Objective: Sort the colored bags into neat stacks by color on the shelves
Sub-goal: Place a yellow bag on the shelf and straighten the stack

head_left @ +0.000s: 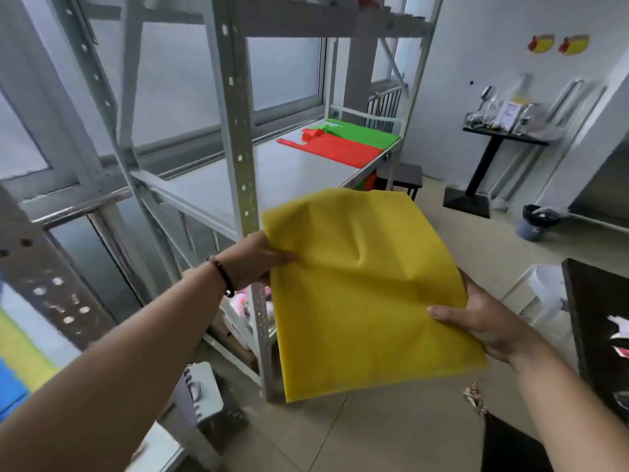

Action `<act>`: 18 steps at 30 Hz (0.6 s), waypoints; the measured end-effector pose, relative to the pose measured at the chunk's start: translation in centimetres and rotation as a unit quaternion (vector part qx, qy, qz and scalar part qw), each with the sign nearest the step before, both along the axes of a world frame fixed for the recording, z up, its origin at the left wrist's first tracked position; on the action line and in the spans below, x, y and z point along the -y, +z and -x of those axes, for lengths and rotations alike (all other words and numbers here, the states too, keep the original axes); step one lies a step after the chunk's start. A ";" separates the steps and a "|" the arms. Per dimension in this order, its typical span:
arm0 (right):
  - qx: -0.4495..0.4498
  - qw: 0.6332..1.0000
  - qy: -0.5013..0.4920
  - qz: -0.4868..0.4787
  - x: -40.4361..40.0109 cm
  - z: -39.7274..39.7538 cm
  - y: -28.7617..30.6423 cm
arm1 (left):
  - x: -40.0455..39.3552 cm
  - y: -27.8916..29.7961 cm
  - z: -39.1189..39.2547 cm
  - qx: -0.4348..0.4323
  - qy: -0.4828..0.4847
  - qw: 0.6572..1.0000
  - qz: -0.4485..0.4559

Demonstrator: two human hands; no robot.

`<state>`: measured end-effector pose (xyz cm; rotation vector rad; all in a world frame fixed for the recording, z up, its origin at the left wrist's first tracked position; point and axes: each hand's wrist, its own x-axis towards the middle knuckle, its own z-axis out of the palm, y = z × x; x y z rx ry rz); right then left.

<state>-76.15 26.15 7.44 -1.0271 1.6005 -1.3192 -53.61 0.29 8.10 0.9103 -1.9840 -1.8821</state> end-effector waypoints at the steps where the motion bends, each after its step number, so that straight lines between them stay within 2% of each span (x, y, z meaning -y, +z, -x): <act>1: 0.003 1.000 0.005 -0.007 0.2 1.8 -0.1 | 0.1 -0.2 1.7 -0.001 0.000 1.000 -0.006; 8: 0.012 0.999 0.036 -0.024 4.7 12.1 -0.6 | 3.9 -0.8 10.9 -0.005 0.011 1.000 -0.024; 14: 0.021 0.997 0.066 -0.033 13.7 21.3 -2.0 | 11.6 -1.9 18.9 0.009 0.036 0.999 -0.007; 18: 0.035 0.993 0.102 -0.048 21.0 27.1 -2.3 | 17.0 -3.0 23.0 -0.004 0.041 0.998 -0.051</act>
